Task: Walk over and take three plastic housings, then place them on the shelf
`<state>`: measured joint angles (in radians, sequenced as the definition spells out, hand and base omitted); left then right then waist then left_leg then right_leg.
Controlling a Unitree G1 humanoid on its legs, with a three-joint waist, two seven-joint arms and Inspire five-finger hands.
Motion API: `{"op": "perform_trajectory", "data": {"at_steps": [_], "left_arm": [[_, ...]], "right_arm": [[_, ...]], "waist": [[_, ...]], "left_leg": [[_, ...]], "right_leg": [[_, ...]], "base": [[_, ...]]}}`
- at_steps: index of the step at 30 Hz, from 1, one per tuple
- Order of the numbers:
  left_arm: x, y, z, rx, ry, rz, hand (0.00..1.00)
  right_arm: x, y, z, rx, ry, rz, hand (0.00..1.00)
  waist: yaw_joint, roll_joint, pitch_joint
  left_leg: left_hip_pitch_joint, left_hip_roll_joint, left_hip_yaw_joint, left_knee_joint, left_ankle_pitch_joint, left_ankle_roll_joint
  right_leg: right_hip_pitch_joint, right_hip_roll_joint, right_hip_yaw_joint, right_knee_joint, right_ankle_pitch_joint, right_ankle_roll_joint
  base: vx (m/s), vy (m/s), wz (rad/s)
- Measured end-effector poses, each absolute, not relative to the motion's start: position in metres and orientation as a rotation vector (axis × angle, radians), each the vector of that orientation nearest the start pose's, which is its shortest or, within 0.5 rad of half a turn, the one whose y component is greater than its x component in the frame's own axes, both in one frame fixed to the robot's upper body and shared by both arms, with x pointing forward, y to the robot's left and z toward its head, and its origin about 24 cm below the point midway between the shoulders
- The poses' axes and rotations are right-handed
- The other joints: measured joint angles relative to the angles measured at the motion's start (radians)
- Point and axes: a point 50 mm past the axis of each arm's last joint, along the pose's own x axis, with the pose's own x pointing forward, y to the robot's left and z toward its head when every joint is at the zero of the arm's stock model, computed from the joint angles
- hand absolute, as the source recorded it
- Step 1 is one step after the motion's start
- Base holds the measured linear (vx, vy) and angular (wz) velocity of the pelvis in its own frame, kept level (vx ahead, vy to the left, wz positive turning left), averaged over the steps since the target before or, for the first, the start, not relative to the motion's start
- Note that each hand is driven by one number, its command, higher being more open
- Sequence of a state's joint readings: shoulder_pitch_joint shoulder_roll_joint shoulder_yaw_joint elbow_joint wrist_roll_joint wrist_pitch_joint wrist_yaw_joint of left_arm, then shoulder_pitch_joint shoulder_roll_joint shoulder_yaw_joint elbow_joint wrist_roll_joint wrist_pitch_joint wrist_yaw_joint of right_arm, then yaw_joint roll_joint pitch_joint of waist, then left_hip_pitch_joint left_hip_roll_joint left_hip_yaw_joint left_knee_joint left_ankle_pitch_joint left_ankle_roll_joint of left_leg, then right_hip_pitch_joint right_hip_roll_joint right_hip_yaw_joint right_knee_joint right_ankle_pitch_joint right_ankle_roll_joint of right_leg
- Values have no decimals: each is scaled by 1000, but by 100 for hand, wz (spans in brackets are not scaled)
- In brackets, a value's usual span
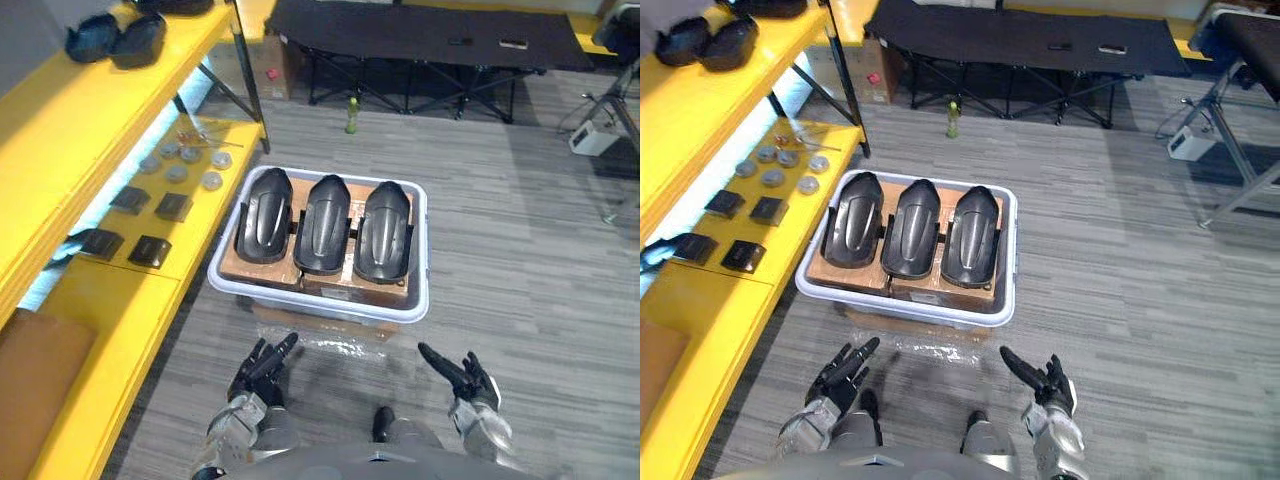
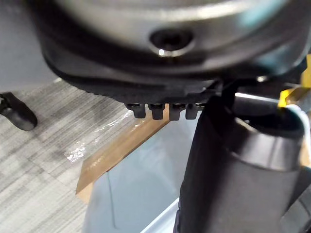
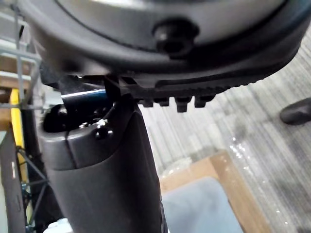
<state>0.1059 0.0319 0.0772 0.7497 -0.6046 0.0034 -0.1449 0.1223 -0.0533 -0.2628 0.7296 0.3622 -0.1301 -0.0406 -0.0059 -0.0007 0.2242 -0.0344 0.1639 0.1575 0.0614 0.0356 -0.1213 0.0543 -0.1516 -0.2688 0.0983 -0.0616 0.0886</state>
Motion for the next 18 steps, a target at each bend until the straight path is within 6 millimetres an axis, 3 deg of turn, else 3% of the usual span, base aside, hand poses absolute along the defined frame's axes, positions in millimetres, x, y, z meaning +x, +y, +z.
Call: {"op": "perform_trajectory", "data": {"at_steps": [1,4,10,13,18], "left_arm": [[149,174,-127,-579,753,205,100],[144,182,-129,-497,799,216,100],[121,201,-135,-442,857,304,100],[101,209,-140,-452,896,358,100],[88,218,-143,-427,927,373,100]], "right_arm": [[141,-226,-114,330,626,-525,100],[143,-225,-103,291,572,-518,100],[132,-232,-72,274,459,-443,100],[123,-241,-52,244,413,-337,100],[127,-264,-29,168,366,-263,100]], "waist": [[3,-17,-2],[1,-20,0],[-4,-19,-1],[-25,-42,-11],[-32,-72,-29]], "left_leg": [[10,-26,14,-17,4,6],[44,-57,33,-20,-7,24],[93,-34,54,-68,-10,21],[117,-25,71,-93,-5,17],[147,-34,94,-150,24,14]], "right_leg": [[7,-19,1,-20,10,16],[40,-48,2,-31,22,32],[53,-29,8,-29,23,34],[55,-17,27,-30,22,34],[44,-17,51,-29,10,28]], "base": [[187,167,0],[123,105,-6],[7,-12,-11],[-67,-27,-18],[-120,-12,-18]]}}
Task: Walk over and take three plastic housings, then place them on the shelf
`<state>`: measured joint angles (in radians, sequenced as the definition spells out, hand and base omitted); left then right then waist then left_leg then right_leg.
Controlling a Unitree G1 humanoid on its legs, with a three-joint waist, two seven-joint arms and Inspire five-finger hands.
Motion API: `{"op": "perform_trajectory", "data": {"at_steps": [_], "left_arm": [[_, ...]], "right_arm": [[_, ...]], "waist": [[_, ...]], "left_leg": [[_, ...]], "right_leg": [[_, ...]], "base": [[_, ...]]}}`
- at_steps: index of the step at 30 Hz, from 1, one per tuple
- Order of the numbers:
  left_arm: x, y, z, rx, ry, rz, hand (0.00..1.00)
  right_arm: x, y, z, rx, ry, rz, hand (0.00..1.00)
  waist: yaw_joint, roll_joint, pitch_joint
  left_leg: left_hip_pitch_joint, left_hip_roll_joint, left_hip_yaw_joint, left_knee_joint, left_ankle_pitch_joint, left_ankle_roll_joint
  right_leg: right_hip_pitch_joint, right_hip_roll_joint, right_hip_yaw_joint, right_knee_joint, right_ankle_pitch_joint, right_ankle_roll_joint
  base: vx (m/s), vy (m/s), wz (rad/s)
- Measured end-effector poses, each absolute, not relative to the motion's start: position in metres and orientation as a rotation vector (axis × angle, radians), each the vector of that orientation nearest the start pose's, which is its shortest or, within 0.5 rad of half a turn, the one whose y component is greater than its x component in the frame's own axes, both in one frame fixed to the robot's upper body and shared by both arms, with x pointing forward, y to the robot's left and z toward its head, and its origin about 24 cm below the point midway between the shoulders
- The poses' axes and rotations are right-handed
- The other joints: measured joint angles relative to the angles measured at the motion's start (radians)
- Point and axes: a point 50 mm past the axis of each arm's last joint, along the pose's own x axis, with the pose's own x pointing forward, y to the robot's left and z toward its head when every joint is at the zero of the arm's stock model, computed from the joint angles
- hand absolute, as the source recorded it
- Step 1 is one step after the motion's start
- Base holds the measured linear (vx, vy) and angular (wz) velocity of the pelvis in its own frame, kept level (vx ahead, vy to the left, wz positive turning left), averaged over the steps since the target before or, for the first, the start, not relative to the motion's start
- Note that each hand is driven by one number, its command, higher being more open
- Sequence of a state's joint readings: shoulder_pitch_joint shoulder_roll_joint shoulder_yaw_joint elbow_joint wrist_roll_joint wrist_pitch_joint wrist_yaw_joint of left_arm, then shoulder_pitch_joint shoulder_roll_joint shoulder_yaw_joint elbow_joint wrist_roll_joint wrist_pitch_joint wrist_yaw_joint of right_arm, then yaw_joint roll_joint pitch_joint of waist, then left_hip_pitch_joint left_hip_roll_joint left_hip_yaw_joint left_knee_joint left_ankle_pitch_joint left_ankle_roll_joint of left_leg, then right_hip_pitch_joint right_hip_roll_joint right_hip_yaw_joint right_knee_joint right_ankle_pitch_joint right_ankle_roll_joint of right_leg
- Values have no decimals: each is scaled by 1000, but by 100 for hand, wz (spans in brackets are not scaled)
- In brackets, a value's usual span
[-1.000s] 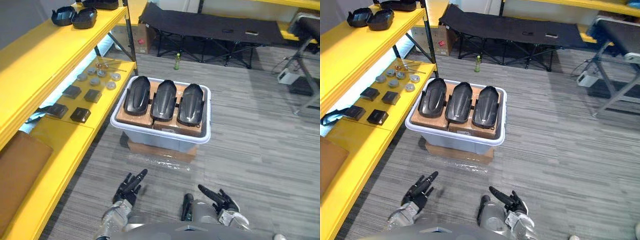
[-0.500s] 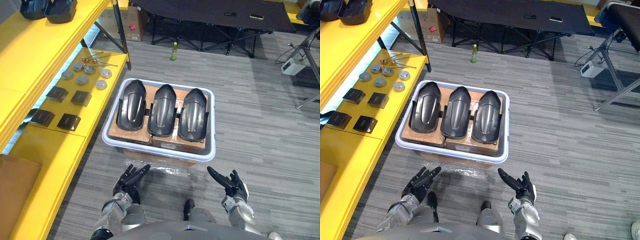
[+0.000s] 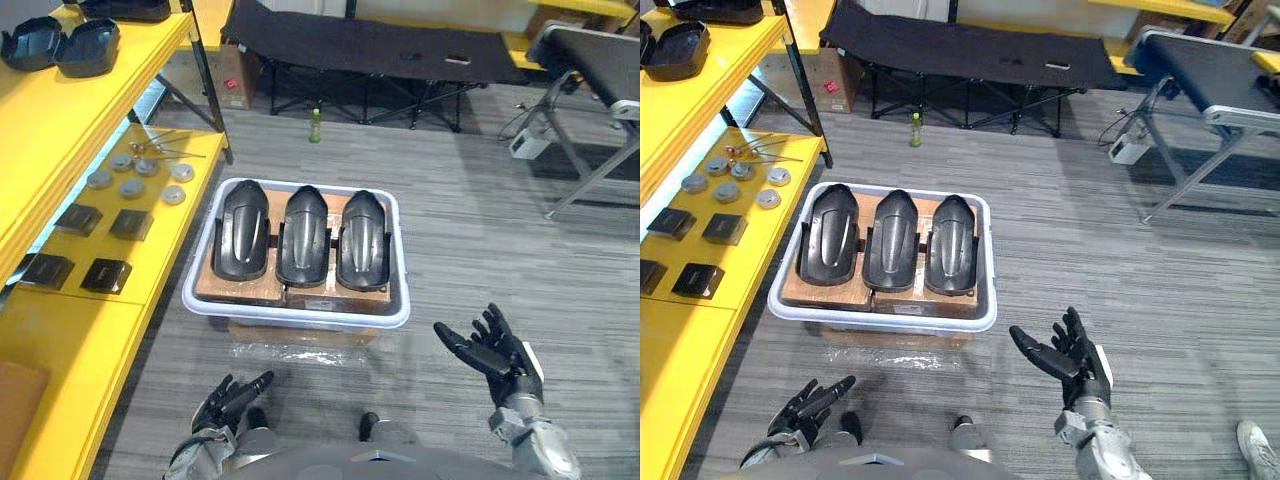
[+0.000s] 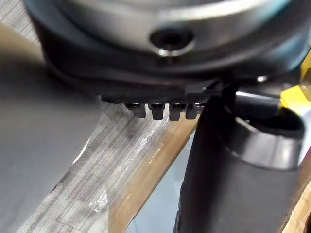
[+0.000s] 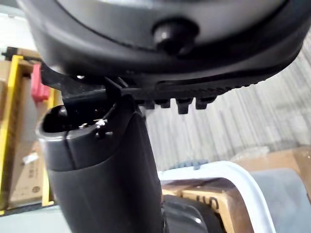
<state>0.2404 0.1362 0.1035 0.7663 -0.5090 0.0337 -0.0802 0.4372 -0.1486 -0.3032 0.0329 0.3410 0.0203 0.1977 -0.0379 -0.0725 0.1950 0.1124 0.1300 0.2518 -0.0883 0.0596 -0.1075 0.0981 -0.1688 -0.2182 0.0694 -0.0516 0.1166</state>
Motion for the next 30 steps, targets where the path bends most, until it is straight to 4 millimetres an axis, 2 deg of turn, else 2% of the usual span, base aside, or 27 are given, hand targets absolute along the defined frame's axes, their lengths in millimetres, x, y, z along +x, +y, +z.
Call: {"op": "perform_trajectory", "data": {"at_steps": [2,3,5,6,7,10,13,17,19,21,25,29,30], "left_arm": [[86,222,-143,-426,922,377,100],[87,223,-142,-426,915,376,100],[95,228,-137,-417,868,375,100],[101,232,-134,-411,845,377,100],[106,235,-132,-417,834,389,100],[115,235,-129,-429,800,395,100],[125,235,-122,-423,756,376,100],[142,231,-117,-432,710,349,100],[147,229,-115,-437,694,335,100],[151,227,-114,-436,686,321,100],[161,217,-111,-432,663,264,100],[167,208,-111,-428,665,227,100],[171,206,-110,-419,661,212,100]], "right_arm": [[140,-271,-23,173,364,-241,100],[145,-272,-21,175,360,-234,100],[170,-275,-15,173,332,-227,100],[190,-276,-13,173,316,-236,100],[207,-275,-12,188,305,-263,100],[231,-276,-4,190,268,-343,100],[256,-275,14,189,203,-379,100],[294,-282,52,123,109,-376,100],[306,-285,64,102,90,-374,100],[317,-285,71,100,89,-372,100],[334,-296,82,51,133,-380,100],[343,-305,87,20,183,-404,100],[346,-312,94,-4,184,-417,100]], "waist": [[-2,-7,0],[-3,-20,6],[1,-18,26],[10,-31,59],[21,-41,91],[66,-48,136],[81,-47,173],[110,-39,221],[118,-35,231],[121,-27,241],[128,5,262],[141,27,284],[142,39,295]], "left_leg": [[-26,1,2,14,-1,1],[-51,4,0,29,-4,3],[-121,13,-8,89,-10,6],[-151,22,-10,125,-14,9],[-173,28,-17,157,-19,6],[-225,39,-34,211,-32,7],[-261,39,-55,247,-38,17],[-300,36,-63,264,-39,25],[-317,34,-67,258,-34,29],[-327,26,-71,257,-31,30],[-356,15,-94,258,-24,41],[-367,0,-110,259,-23,44],[-374,-1,-119,259,-21,46]], "right_leg": [[-27,4,3,9,-5,3],[-46,4,3,16,-10,-4],[-87,8,4,18,-4,4],[-100,15,5,15,12,12],[-103,16,4,13,35,5],[-118,27,-4,3,54,2],[-122,26,-23,-5,69,-2],[-141,23,-26,-22,94,-4],[-158,20,-30,-22,96,-4],[-166,17,-35,-22,97,-4],[-184,6,-50,-20,99,-1],[-186,-2,-62,-17,99,-1],[-187,-5,-74,-15,99,-1]], "base": [[-145,-11,0],[-183,0,10],[-117,1,7],[-140,-12,1],[-163,-7,1],[-89,7,8],[-29,24,17],[-19,36,6],[-2,23,5],[24,29,10],[28,25,12],[12,35,13],[-23,22,23]]}}
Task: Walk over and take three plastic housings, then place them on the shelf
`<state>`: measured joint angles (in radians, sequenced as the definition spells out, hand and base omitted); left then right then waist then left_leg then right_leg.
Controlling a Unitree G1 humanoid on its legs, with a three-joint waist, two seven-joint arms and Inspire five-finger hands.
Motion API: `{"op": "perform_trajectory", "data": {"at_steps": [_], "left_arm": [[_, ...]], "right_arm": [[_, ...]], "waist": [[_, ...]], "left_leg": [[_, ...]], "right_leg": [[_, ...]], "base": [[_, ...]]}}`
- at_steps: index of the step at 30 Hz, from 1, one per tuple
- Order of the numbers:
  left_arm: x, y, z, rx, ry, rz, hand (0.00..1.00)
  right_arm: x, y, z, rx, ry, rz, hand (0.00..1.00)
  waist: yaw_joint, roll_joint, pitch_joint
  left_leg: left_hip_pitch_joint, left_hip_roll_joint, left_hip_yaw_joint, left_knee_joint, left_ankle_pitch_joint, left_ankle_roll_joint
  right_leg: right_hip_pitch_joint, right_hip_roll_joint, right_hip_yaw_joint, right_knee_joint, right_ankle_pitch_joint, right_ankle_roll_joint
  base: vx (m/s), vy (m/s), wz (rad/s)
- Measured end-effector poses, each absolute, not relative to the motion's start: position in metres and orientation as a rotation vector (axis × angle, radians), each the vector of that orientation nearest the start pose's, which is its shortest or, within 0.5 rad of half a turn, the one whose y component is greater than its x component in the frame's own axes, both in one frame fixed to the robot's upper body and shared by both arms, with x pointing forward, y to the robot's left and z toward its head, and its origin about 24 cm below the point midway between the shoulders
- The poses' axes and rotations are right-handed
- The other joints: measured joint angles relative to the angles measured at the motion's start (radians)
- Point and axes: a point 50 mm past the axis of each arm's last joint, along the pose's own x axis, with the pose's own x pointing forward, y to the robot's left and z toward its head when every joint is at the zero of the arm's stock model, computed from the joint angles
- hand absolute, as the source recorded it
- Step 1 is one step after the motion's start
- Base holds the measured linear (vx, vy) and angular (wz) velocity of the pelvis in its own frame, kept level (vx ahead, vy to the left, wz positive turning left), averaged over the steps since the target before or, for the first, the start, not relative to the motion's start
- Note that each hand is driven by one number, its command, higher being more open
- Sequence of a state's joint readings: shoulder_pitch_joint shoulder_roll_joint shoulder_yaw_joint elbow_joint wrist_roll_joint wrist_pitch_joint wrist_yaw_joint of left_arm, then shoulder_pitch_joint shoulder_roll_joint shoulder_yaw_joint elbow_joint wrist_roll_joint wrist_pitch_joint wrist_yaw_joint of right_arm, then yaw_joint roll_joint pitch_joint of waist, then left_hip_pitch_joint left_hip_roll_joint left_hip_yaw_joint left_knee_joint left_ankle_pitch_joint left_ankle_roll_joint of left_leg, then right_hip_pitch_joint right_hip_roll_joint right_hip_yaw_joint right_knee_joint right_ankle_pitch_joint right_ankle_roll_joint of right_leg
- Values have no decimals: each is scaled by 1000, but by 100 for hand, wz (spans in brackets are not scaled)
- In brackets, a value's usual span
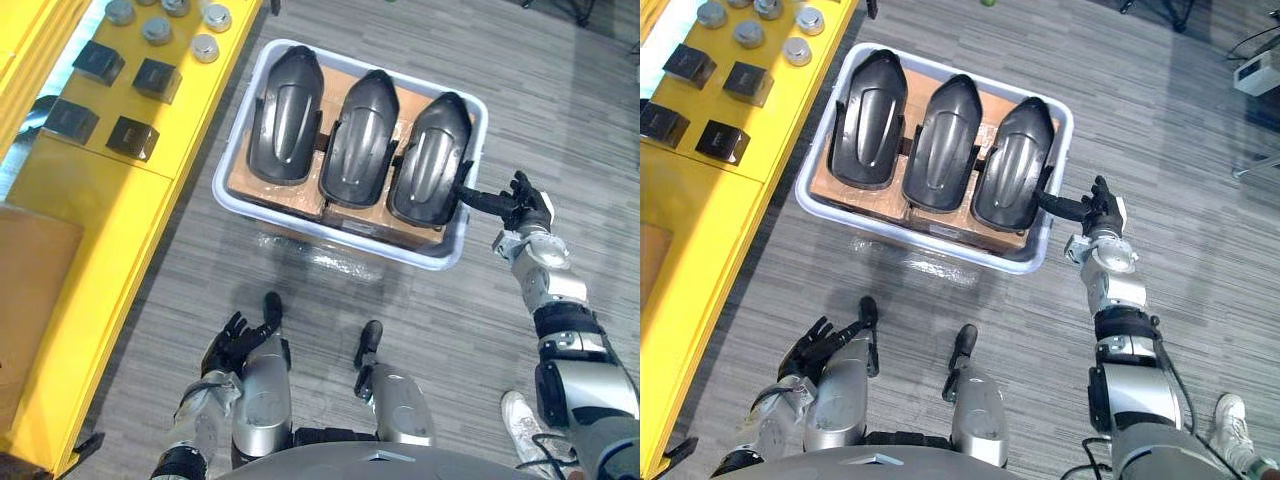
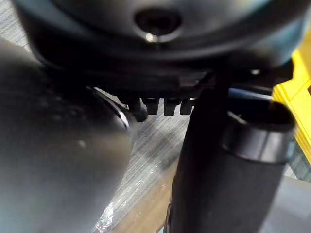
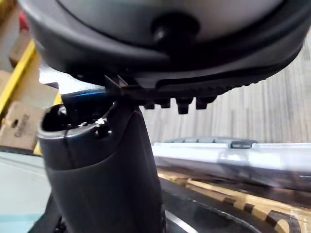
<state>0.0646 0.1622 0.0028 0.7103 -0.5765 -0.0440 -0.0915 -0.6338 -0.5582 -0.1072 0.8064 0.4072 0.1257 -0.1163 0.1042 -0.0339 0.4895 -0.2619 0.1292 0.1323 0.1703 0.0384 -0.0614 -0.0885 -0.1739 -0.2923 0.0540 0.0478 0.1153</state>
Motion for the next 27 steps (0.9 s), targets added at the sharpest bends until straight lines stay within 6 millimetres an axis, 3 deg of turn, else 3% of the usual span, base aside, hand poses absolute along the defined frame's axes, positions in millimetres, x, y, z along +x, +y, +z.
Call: {"op": "perform_trajectory", "data": {"at_steps": [7,8,12,16,22,27], "left_arm": [[182,192,-109,-355,677,121,100],[183,190,-109,-361,679,116,100],[188,185,-107,-346,675,82,100],[191,180,-107,-341,675,66,100],[191,177,-107,-333,675,53,100],[191,177,-107,-326,676,53,100]], "right_arm": [[360,-344,158,-107,147,-465,100],[361,-346,163,-115,153,-463,0],[361,-352,164,-111,215,-470,0],[343,-383,166,-179,319,-551,0],[338,-384,145,-208,462,-538,0],[337,-386,147,-177,462,-568,0]], "waist": [[6,56,25],[7,59,25],[14,66,26],[30,85,31],[30,102,34],[29,102,33]], "left_leg": [[-51,-23,-30,0,19,19],[-58,-33,-36,1,21,21],[-96,-40,-63,2,32,25],[-98,-50,-85,6,38,26],[-99,-48,-88,13,42,23],[-83,-46,-82,-8,58,24]], "right_leg": [[-55,-25,-26,49,-2,2],[-61,-31,-32,58,-7,5],[-87,-40,-55,75,-15,4],[-90,-52,-70,114,-40,1],[-97,-49,-69,139,-55,-2],[-96,-50,-63,141,-55,-3]], "base": [[-41,38,15],[-44,42,16],[-45,20,23],[-27,10,17],[0,0,0],[-3,-1,-1]]}}
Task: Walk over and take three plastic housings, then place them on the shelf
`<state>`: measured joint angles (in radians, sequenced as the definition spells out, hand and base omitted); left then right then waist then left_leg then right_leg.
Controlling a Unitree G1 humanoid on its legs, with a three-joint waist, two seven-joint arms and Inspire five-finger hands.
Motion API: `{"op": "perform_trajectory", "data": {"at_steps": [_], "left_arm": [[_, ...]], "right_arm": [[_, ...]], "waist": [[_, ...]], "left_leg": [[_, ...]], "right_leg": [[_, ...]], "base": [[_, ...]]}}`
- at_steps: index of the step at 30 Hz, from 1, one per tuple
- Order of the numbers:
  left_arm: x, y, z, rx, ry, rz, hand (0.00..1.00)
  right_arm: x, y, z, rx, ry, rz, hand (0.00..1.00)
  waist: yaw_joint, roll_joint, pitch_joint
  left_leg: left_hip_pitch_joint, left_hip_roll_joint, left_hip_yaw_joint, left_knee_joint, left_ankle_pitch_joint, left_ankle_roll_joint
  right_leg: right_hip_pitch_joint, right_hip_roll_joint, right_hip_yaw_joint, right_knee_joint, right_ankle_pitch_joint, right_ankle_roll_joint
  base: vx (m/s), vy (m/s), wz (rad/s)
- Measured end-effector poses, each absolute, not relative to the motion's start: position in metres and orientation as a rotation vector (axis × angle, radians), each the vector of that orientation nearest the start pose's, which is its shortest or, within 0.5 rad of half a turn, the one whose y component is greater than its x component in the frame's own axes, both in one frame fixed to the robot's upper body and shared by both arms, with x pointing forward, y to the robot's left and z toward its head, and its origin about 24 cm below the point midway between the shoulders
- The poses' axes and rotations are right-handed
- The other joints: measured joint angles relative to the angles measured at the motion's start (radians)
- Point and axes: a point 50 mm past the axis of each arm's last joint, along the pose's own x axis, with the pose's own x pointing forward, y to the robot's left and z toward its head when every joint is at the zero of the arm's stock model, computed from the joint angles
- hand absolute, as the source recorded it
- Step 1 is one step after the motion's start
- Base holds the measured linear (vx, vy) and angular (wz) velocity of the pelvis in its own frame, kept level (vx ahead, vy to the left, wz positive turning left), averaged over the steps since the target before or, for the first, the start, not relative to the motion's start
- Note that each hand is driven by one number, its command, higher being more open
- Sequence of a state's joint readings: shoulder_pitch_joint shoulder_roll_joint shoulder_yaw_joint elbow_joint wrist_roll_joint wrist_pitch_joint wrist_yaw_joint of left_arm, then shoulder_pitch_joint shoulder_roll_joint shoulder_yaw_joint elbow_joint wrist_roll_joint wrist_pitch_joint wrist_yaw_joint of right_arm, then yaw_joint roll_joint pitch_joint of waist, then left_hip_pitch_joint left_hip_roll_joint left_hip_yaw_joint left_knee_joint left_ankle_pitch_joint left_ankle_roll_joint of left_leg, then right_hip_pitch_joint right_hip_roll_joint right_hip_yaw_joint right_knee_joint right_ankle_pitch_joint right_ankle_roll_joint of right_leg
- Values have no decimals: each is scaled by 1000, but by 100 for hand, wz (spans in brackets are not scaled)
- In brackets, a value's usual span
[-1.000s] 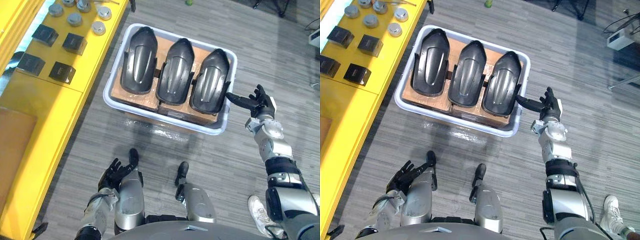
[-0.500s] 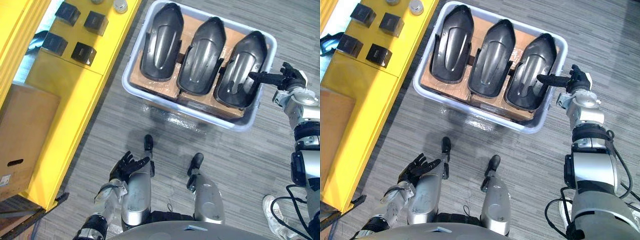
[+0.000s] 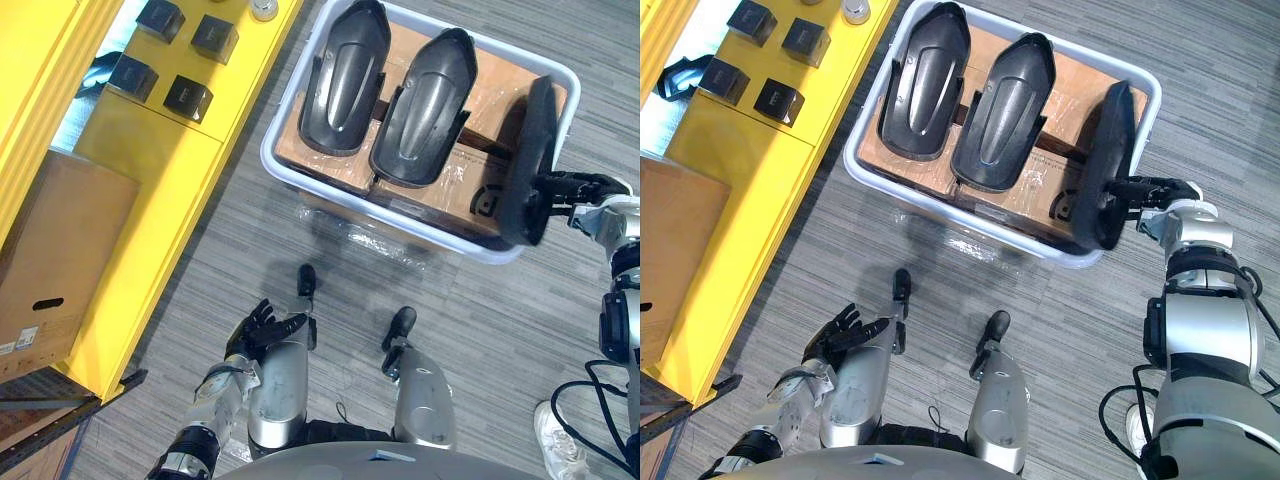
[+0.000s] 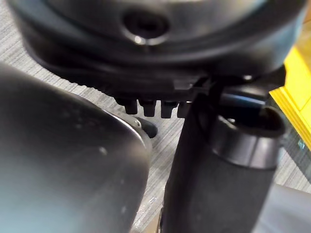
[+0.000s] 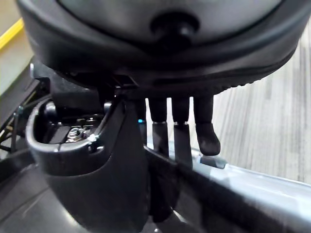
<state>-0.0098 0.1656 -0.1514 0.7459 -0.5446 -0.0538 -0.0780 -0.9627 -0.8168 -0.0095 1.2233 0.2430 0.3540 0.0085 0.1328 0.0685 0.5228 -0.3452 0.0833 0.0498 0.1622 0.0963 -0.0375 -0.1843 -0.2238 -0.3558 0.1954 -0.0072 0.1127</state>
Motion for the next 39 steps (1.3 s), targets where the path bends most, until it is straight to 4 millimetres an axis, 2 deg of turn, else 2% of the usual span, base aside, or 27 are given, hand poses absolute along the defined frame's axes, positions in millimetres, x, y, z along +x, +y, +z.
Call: {"op": "perform_trajectory", "data": {"at_steps": [9,14,17,20,23,27,29,30,32,33,35,37,39], "left_arm": [[189,177,-108,-325,675,60,100],[184,176,-109,-315,688,55,100],[180,177,-111,-301,697,53,100],[171,179,-111,-303,698,59,100],[167,180,-110,-304,690,60,100],[166,181,-105,-309,659,90,100],[172,178,-86,-341,551,116,100],[175,177,-79,-346,514,122,100],[189,180,-43,-339,337,136,100],[192,181,-34,-349,288,146,100],[205,185,13,-380,63,154,100],[208,185,42,-382,-78,131,100],[211,181,61,-388,-167,101,100]], "right_arm": [[330,-392,143,-163,489,-690,0],[331,-395,151,-174,396,-732,0],[333,-393,160,-260,296,-725,0],[334,-384,169,-341,176,-700,0],[337,-370,167,-382,96,-664,0],[338,-347,145,-438,81,-606,0],[331,-331,120,-457,101,-568,0],[328,-327,116,-461,98,-560,0],[318,-305,103,-492,59,-527,0],[314,-300,101,-500,43,-518,0],[302,-280,96,-519,-26,-499,0],[295,-268,95,-526,-73,-487,0],[292,-260,96,-529,-116,-482,0]], "waist": [[-11,2,0],[-33,2,-1],[-44,2,-1],[-59,1,-1],[-65,-2,-2],[-81,-15,-31],[-81,-26,-71],[-81,-28,-80],[-81,-35,-122],[-82,-36,-134],[-84,-38,-177],[-86,-41,-200],[-86,-41,-235]], "left_leg": [[56,0,20,-47,20,0],[112,-1,30,-109,43,-4],[171,-2,36,-167,64,-6],[231,-1,41,-216,81,-10],[282,-2,48,-245,87,-11],[285,-2,48,-246,87,-11],[287,-2,37,-246,83,-16],[287,-2,33,-246,82,-16],[289,-1,23,-246,79,-20],[290,-2,22,-246,78,-21],[300,-4,16,-246,72,-22],[321,-5,19,-246,67,-23],[325,-5,22,-246,64,-24]], "right_leg": [[26,-4,9,-3,0,0],[47,-4,14,-7,-1,0],[78,-2,19,-10,-7,3],[120,2,18,-25,-9,3],[162,3,17,-36,-13,6],[184,7,3,-61,-11,9],[205,12,-9,-84,-9,12],[210,13,-14,-88,-9,12],[227,18,-32,-105,-8,12],[232,18,-38,-111,-8,13],[252,17,-52,-120,-7,14],[276,17,-52,-130,-6,16],[280,18,-52,-135,-5,17]], "base": [[6,-2,-5],[5,-11,-4],[24,-29,-4],[48,-28,-3],[35,-20,-3],[29,-16,8],[65,-31,17],[61,-42,18],[53,-52,14],[55,-49,10],[47,-28,9],[22,-11,0],[11,-15,-5]]}}
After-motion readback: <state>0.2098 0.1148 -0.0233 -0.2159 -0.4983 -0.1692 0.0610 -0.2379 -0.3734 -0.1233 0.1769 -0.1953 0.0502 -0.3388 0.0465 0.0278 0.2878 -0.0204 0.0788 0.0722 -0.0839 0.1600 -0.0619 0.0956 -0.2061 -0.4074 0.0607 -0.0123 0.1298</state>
